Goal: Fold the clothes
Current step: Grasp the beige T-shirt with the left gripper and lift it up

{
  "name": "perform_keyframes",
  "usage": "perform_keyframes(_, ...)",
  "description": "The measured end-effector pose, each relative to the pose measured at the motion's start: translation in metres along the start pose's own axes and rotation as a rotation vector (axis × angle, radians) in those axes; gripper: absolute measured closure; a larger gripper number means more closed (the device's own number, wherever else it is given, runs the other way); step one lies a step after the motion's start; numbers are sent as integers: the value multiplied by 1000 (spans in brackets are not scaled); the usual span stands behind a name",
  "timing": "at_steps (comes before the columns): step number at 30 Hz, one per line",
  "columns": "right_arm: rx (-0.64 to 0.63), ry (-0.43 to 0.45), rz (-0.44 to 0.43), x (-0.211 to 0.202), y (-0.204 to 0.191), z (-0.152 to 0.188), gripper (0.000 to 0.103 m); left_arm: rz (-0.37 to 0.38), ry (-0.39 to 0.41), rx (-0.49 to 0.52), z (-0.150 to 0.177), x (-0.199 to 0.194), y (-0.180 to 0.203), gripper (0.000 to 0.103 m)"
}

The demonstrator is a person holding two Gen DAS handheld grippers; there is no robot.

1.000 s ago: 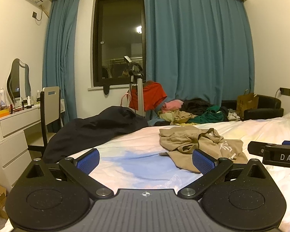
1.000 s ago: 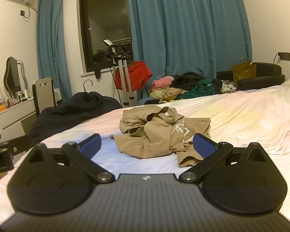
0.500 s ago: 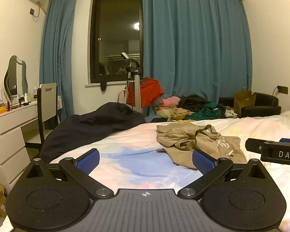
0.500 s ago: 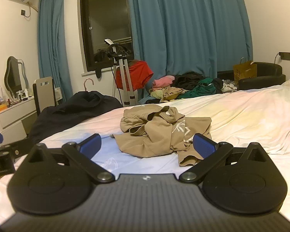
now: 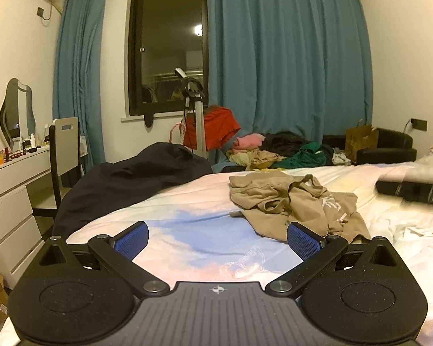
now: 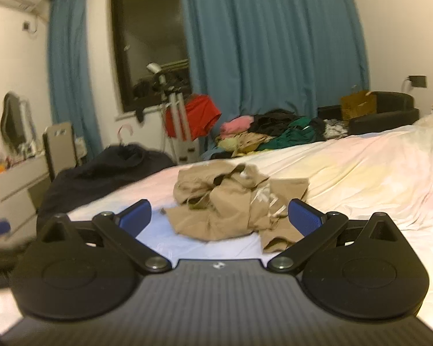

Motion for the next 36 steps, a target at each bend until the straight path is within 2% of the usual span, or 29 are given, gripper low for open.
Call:
perform_keyframes(4,101,130,41,-12,20,-45,0,26,-28,30,-4,25,6,0)
perform_keyframes(8,209,198,-6,-8,43,-77,0,47,-82,83,-7,75,18,0)
perform_keyframes(16,127,85,143,54,76,-10,0,54,-147,217,-6,229,77,0)
perform_keyframes(18,161,31,178,73,88,9,0,28,-134,228,-9,267,90,0)
perform_keyframes(21,235,-4,185,96,99,25,0,74,-135,238,-12,318,115,0)
perform_keyframes(24,252,-45,197,117,101,41,0,97,-136,325,-4,354,138,0)
perform_keyframes(26,266,-70,200,130,102,52,0,49,-113,399,1,373,146,0)
perform_keyframes(28,282,-93,196,143,101,63,0,-31,-65,396,-6,390,143,0)
perform_keyframes(30,285,-90,194,144,101,64,0,-121,13,333,-22,396,129,0)
perform_keyframes(32,286,-86,192,146,100,64,0,-210,155,232,-49,386,111,0)
perform_keyframes(34,288,-82,190,147,100,65,0,-266,244,149,-73,372,93,0)
perform_keyframes(36,289,-78,188,148,99,65,0,-308,301,110,-96,350,78,0)
Point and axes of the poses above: each gripper's, at about its wrist camera, not at the fingertips, and x roughly the way its jaws point, y to its right, z to its underside, the point moved 9 cm from there along x, roughly the way its jaws point, and after that the axes turned 9 degrees about -x, right-handed, at the moved point
